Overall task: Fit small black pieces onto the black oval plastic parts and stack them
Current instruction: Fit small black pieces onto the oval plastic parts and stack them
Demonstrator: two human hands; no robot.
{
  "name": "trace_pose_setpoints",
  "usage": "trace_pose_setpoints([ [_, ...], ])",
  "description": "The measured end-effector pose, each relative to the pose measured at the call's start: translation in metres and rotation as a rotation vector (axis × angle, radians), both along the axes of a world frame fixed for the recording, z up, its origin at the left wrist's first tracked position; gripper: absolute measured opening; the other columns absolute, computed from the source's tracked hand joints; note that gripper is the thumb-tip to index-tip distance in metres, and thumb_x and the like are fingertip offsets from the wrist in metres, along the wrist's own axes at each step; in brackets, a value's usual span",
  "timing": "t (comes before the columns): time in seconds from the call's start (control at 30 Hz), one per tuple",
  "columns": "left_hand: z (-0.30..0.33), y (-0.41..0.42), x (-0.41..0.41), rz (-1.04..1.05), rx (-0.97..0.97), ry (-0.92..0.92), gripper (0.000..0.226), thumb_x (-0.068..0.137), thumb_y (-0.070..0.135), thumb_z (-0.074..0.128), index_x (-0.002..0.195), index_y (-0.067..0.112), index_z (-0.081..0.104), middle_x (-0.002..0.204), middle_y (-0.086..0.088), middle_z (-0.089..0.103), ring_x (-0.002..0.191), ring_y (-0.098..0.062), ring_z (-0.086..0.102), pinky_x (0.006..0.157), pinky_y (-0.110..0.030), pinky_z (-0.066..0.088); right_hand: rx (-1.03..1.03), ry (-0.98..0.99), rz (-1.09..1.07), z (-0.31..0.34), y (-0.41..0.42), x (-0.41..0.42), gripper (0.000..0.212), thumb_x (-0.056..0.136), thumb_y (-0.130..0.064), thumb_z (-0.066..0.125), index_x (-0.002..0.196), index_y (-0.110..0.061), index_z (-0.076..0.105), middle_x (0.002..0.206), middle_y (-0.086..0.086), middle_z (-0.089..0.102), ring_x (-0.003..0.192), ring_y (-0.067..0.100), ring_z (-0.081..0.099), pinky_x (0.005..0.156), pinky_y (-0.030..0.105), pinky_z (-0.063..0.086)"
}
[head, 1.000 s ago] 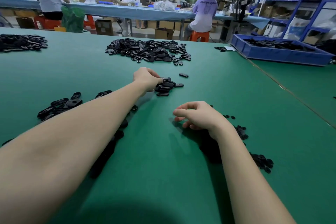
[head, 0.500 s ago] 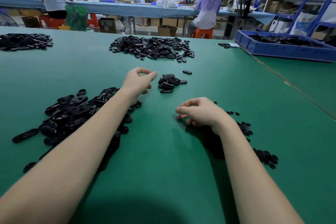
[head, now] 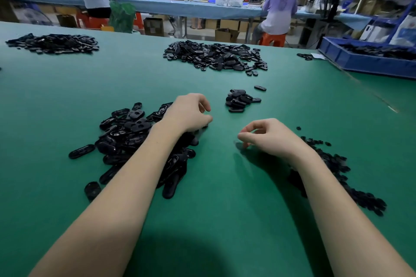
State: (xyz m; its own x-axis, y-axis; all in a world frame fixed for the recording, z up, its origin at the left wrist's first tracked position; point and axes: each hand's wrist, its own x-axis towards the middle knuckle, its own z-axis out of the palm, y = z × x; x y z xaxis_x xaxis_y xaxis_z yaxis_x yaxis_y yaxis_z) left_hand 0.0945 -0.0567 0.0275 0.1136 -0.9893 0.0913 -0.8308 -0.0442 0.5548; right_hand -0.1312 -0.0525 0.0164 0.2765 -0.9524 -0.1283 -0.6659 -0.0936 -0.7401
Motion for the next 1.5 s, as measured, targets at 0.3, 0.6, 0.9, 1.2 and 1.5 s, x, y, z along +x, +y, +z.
trace_pose_setpoints([
  [0.3, -0.004, 0.008, -0.011, -0.021, 0.018, -0.267, 0.020, 0.087, 0.032, 0.069, 0.107, 0.030, 0.068, 0.115, 0.001, 0.067, 0.105, -0.024, 0.064, 0.092, -0.037, 0.053, 0.043, -0.009, 0.079, 0.002, 0.002, -0.001, 0.014, 0.092, -0.038, 0.070, 0.093, -0.025, 0.075, 0.082, -0.012, 0.078, 0.066, 0.005, 0.056, 0.079, 0.027, 0.049],
  [0.6, 0.006, 0.010, -0.031, -0.073, 0.086, 0.593, 0.015, 0.092, 0.033, 0.068, 0.091, 0.022, 0.078, 0.086, 0.002, 0.077, 0.073, -0.012, 0.067, 0.060, -0.018, 0.051, -0.003, -0.169, -0.022, 0.004, 0.000, -0.009, 0.011, 0.091, -0.034, 0.073, 0.099, -0.025, 0.072, 0.087, -0.007, 0.079, 0.050, 0.003, 0.053, 0.054, 0.014, 0.044],
  [0.9, 0.000, 0.012, -0.058, -0.227, 0.261, 1.044, 0.015, 0.094, 0.011, 0.068, 0.105, 0.018, 0.073, 0.087, -0.001, 0.076, 0.074, -0.011, 0.071, 0.062, -0.015, 0.053, 0.029, -0.299, -0.054, 0.015, -0.003, -0.030, 0.021, 0.087, -0.037, 0.078, 0.102, -0.023, 0.074, 0.089, -0.007, 0.080, 0.057, 0.009, 0.046, 0.053, 0.018, 0.038],
  [1.2, -0.009, 0.012, -0.065, -0.225, 0.292, 1.045, 0.017, 0.095, -0.002, 0.061, 0.104, 0.012, 0.067, 0.083, -0.013, 0.074, 0.072, -0.013, 0.071, 0.069, -0.017, 0.058, 0.005, -0.002, -0.125, 0.028, -0.004, -0.057, 0.011, 0.090, -0.034, 0.073, 0.093, -0.023, 0.076, 0.084, -0.012, 0.079, 0.055, 0.004, 0.060, 0.064, 0.026, 0.046],
  [1.5, -0.015, 0.012, -0.066, -0.229, 0.285, 1.041, 0.021, 0.091, -0.008, 0.063, 0.107, 0.005, 0.064, 0.089, -0.018, 0.073, 0.075, -0.015, 0.071, 0.071, -0.018, 0.058, 0.059, 0.553, -0.189, 0.033, -0.004, -0.069, 0.014, 0.064, -0.036, 0.089, 0.068, -0.044, 0.078, 0.096, -0.009, 0.074, 0.098, 0.021, 0.067, 0.091, 0.036, 0.057],
])
